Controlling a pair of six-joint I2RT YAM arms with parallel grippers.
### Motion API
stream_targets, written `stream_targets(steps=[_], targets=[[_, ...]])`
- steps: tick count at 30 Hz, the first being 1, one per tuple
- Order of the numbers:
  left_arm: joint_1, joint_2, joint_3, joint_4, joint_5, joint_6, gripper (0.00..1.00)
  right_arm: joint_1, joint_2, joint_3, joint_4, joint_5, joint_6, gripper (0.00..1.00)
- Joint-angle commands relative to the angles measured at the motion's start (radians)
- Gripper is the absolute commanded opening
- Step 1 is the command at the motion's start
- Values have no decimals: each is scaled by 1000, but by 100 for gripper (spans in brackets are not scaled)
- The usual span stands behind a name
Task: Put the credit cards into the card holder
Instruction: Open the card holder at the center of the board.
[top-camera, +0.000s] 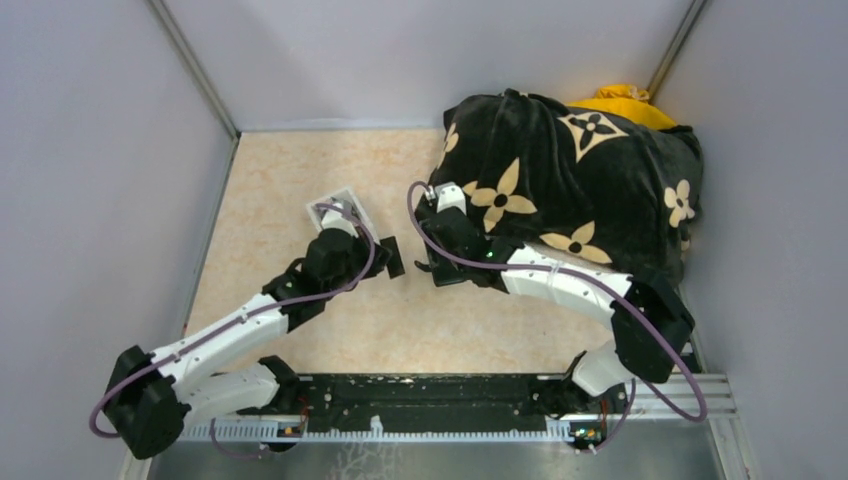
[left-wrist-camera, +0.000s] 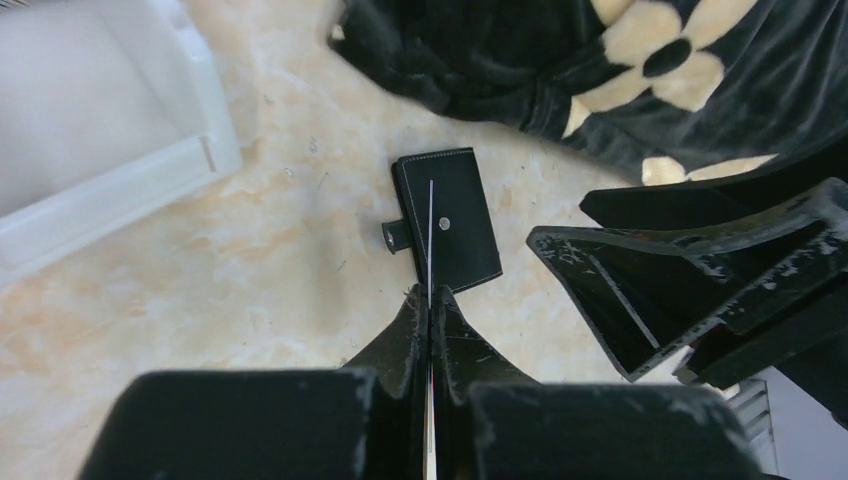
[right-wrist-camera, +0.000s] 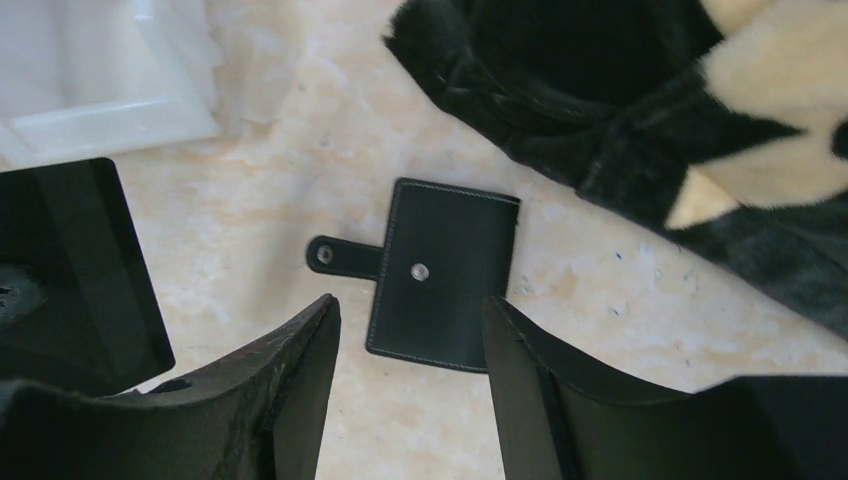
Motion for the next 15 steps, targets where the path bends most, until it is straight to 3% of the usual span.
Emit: stream_targets(steps=[1,10,15], targets=[[-19,93,-29,198,94,-3,0,-16,-68,-62,0,103,65,52],[-24,296,-7,349,180,-31,0,-103,-70,-155,-7,96,130,29],[-24,369,12,351,173,-80,0,-148,-67,-197,25,60,132,24]])
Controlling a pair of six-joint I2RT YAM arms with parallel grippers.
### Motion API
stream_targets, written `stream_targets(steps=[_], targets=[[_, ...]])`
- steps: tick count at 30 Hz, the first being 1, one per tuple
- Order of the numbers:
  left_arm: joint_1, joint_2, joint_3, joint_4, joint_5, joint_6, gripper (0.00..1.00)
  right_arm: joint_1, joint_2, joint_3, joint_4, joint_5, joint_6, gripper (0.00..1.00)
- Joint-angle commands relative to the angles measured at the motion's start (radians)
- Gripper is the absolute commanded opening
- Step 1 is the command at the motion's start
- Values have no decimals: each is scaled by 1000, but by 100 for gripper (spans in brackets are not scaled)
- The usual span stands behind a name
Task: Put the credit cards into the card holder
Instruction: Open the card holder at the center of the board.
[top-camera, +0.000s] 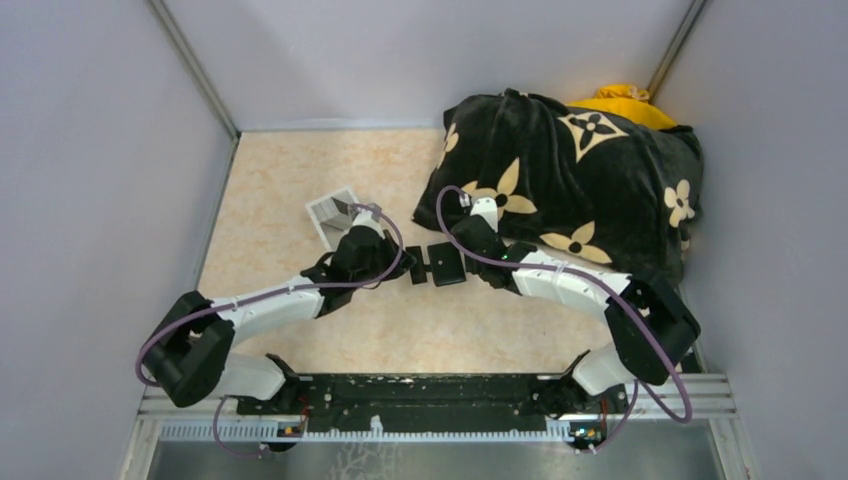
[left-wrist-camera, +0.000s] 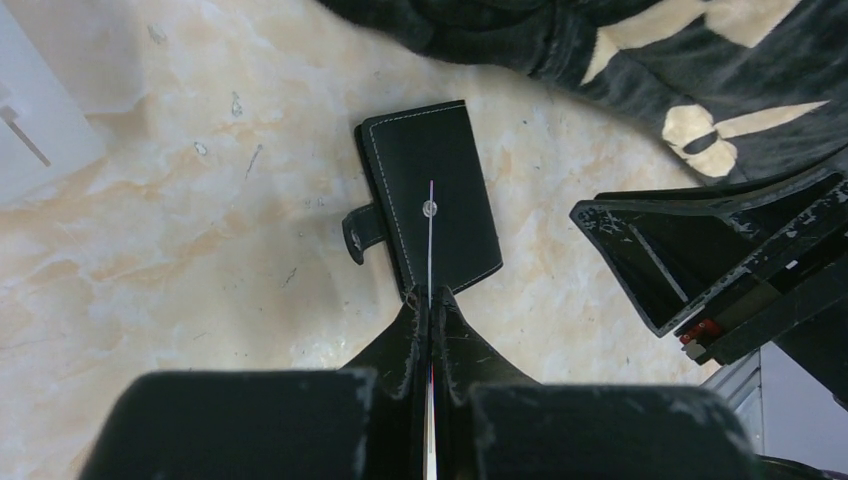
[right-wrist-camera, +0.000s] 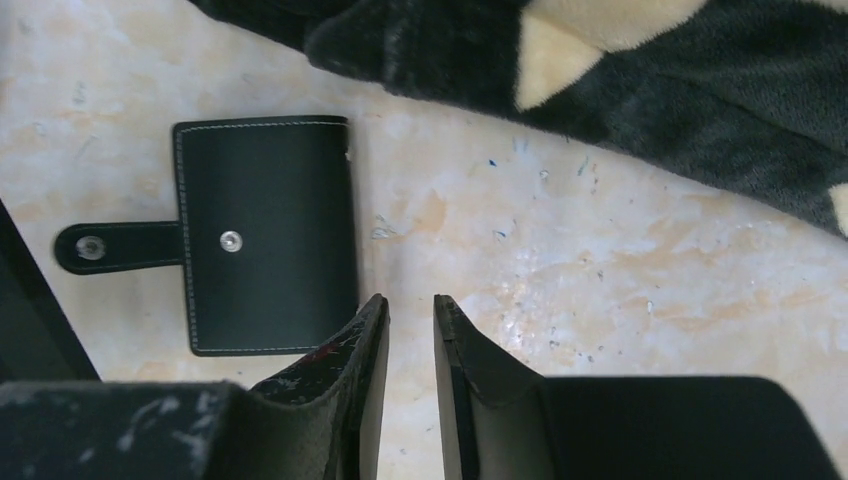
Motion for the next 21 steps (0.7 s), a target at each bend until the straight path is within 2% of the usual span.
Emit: stream_targets(steps=[1,21], targets=[[-6,50,40,55,18,-53,0,-36,-27,-21,53,-20,21,22],[20,189,74,90,-12,-79,0,-100,129,14,140,-126,-4,18]])
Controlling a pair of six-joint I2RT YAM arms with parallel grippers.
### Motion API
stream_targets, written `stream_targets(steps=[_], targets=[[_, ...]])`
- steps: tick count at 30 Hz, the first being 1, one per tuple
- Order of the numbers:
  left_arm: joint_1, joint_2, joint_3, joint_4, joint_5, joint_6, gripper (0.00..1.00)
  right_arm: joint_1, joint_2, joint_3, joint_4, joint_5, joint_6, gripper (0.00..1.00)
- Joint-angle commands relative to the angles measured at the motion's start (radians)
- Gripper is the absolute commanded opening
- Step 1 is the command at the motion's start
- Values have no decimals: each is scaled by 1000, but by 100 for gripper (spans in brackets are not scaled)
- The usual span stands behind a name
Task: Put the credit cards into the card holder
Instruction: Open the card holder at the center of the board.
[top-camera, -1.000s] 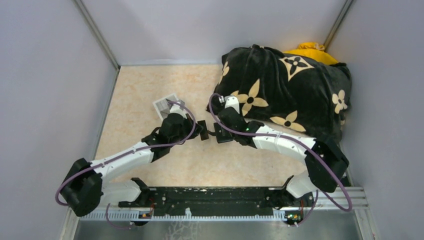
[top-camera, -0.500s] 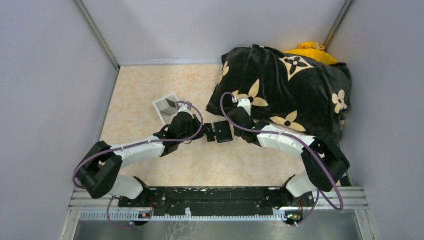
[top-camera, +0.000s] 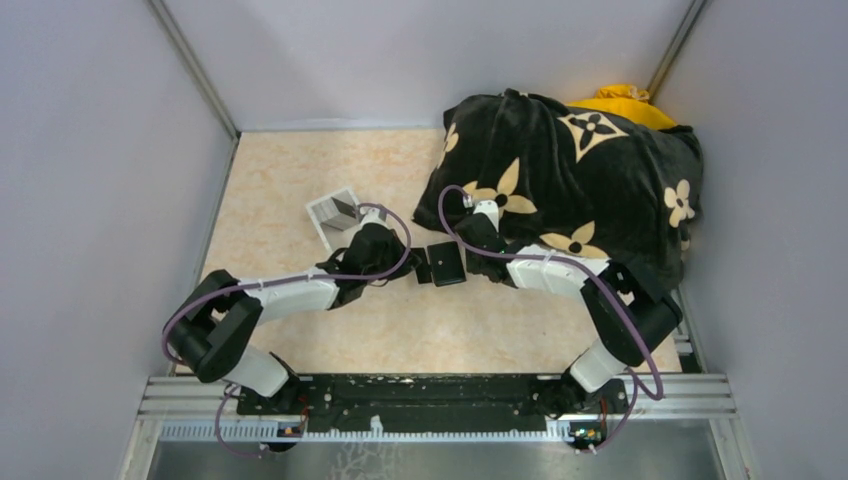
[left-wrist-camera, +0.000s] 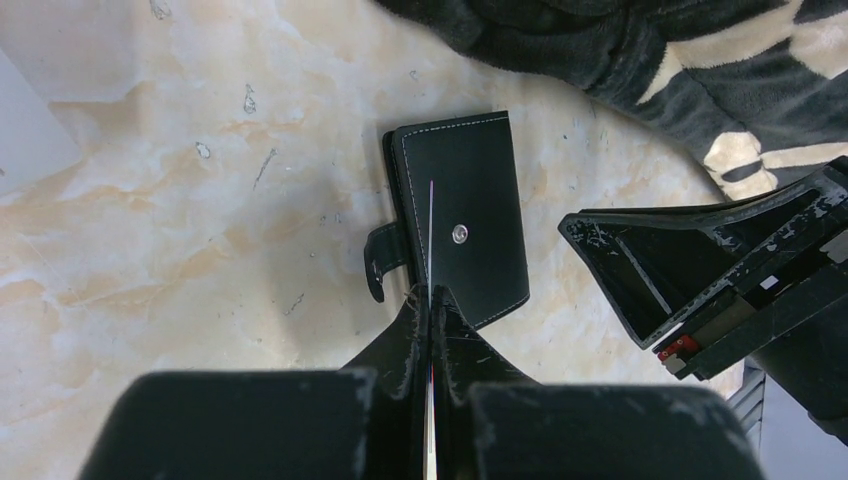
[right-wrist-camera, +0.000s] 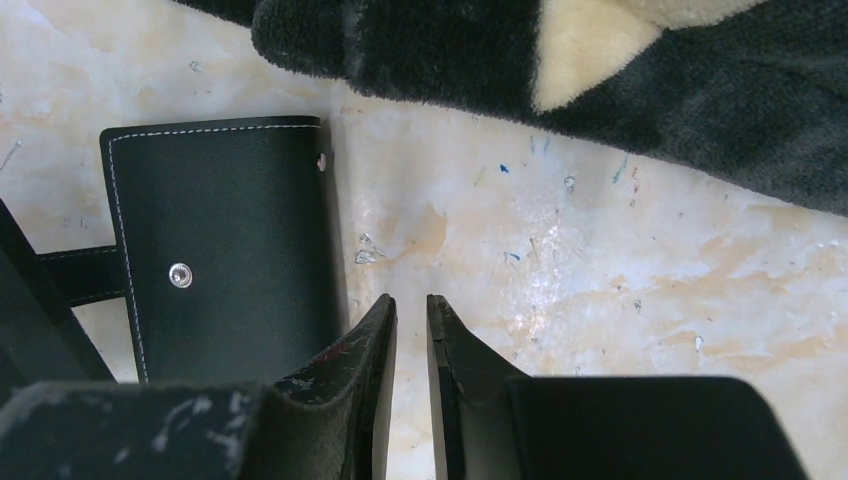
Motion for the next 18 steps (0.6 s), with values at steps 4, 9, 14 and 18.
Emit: stream_targets(steps=[4,9,14,18], targets=[[32,37,28,63,11,-4,0,-18,35,55,56,-26,-14,18],[53,62,26,85,33,-11,0,-23,54,68,59,-34,-22,18],[74,87,29,112,73,-15,0,-27,68,81,58,-40,-28,18],[100,116,30,144,131,-26,0,-29,81,85,58,-43,-31,18]])
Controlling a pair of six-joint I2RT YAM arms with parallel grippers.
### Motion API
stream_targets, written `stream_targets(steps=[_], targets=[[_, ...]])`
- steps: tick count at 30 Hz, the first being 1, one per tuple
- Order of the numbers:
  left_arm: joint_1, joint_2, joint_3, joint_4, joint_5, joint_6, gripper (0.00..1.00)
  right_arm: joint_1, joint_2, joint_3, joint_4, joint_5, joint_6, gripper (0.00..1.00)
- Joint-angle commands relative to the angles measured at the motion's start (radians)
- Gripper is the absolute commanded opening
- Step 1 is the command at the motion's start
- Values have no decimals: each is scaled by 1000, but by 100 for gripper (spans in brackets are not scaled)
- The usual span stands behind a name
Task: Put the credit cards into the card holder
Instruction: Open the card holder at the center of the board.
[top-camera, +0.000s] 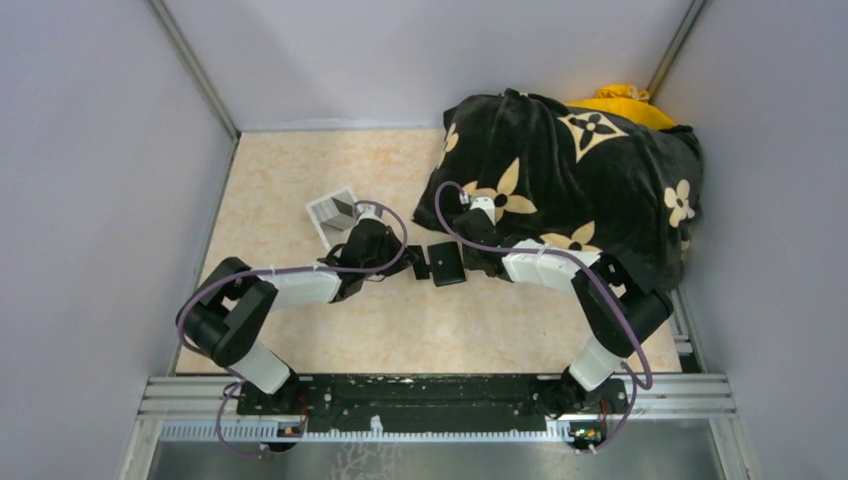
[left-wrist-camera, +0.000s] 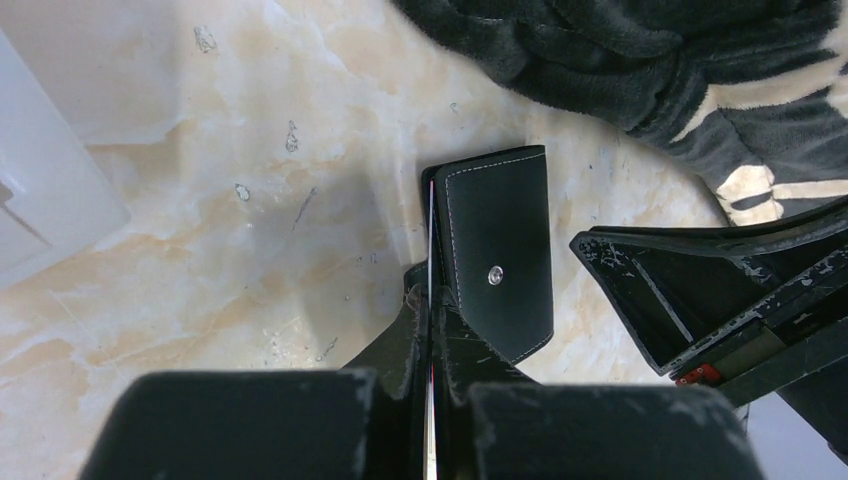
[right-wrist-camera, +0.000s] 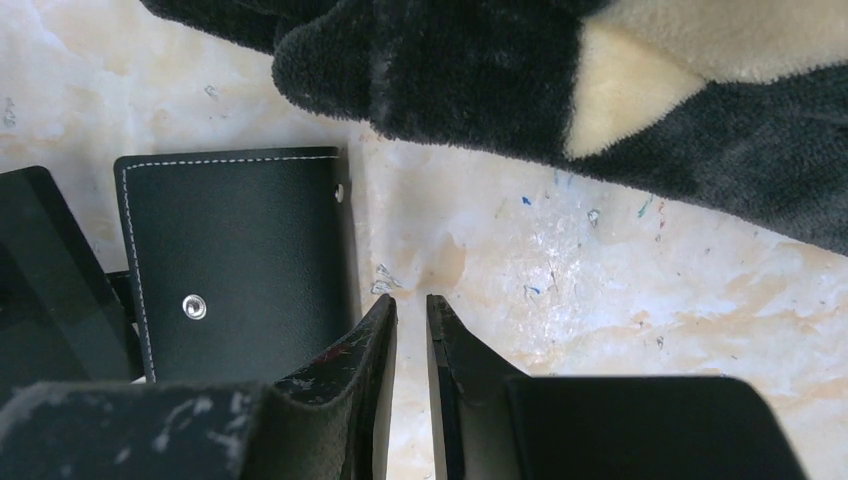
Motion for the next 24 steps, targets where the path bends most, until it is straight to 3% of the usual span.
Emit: stream_targets(steps=[1,24], targets=[[31,35,27,78,89,-18,0,-10,23,47,40,-6,-15,18],[78,117,36,173,240,-59,0,-21,80,47,51,-37,-38,17]])
